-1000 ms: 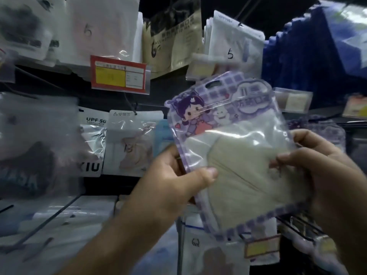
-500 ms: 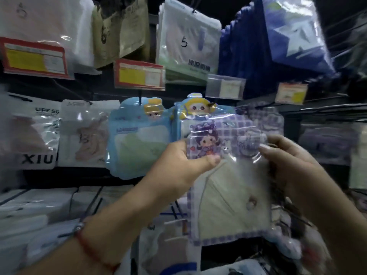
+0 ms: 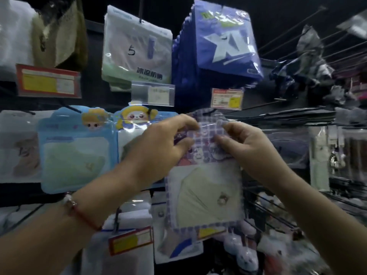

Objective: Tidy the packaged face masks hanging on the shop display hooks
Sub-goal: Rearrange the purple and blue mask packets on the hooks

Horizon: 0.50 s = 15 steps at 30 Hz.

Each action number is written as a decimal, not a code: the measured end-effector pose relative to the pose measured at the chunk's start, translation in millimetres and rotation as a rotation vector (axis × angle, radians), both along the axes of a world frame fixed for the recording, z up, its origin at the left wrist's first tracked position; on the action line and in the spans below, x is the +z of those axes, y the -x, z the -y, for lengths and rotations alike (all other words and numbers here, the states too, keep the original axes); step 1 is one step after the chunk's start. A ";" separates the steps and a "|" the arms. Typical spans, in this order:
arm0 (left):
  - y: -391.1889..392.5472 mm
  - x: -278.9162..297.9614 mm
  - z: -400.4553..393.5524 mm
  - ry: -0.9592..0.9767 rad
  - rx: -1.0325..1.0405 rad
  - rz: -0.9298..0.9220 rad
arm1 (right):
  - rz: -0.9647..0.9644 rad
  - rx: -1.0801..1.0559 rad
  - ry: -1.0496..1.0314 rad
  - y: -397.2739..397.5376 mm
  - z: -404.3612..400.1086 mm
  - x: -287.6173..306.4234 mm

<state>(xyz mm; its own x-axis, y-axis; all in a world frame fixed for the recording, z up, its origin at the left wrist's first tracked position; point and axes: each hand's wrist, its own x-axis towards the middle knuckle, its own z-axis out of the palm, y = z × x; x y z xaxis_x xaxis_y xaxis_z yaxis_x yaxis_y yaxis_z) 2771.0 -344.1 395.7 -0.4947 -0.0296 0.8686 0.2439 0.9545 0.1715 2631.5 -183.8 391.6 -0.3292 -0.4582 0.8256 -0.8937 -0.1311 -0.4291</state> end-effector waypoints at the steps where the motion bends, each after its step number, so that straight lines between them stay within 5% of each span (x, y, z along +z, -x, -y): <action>1: 4.5 1.8 -0.5 0.012 0.005 -0.008 | -0.016 -0.031 -0.033 6.4 -1.8 2.6; 4: 15.0 4.2 -3.6 0.013 0.050 -0.038 | -0.009 -0.133 -0.185 22.1 -5.8 8.1; 8: 27.6 0.7 -11.6 0.022 0.086 -0.067 | -0.302 -0.308 -0.324 38.0 -7.8 10.5; 15: 50.7 6.8 -15.6 0.053 0.075 -0.125 | -0.696 -0.450 -0.066 55.4 -11.1 9.6</action>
